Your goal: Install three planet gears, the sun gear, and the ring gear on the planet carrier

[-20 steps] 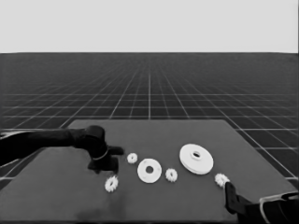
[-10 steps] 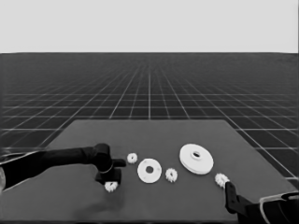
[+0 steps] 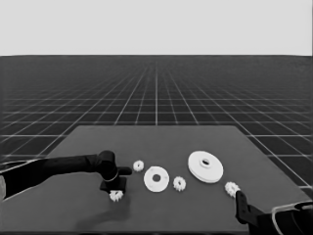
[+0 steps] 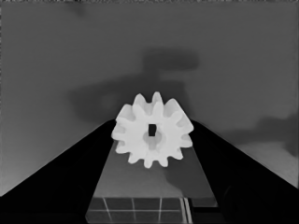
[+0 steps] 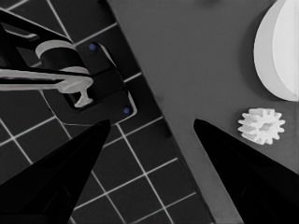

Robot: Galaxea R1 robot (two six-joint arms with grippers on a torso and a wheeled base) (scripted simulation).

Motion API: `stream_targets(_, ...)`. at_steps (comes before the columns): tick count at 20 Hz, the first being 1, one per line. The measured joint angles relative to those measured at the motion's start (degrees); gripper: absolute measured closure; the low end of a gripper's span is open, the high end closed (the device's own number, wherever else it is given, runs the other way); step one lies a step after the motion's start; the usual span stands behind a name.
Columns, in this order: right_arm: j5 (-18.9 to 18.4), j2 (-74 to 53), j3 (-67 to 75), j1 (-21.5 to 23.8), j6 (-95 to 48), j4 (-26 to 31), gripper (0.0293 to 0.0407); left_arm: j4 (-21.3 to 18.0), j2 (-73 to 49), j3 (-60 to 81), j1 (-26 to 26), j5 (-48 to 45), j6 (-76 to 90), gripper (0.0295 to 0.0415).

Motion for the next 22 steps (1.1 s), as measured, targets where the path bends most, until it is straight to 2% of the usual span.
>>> stream_targets(2,0.0,0.0,0.0,0.0,0.0,0.0,0.0315,0.0,0.0,0.0,0.0,0.0,0.0,0.0398)
stream_targets(4,0.0,0.0,0.0,0.0,0.0,0.0,0.0315,-7.8,-2.0,6.4,-8.0,3.3,-3.4,0.0398)
stream_targets(7,0.0,0.0,0.0,0.0,0.0,0.0,0.0315,-11.8,-2.3,7.7,-12.3,4.1,-4.3,0.0398)
stream_targets(12,0.0,0.0,0.0,0.0,0.0,0.0,0.0315,-12.8,-2.4,7.9,-13.3,4.2,-4.4,0.0398)
stream_targets(14,0.0,0.0,0.0,0.0,0.0,0.0,0.0315,-13.3,15.2,-2.3,-14.0,6.0,-12.6,0.0398)
stream_targets(15,0.0,0.0,0.0,0.0,0.0,0.0,0.0315,-13.5,19.8,-6.2,-14.1,6.0,-12.6,0.0398)
stream_targets(22,0.0,0.0,0.0,0.0,0.0,0.0,0.0315,-13.7,25.8,-13.1,-14.2,5.7,-11.4,0.0398)
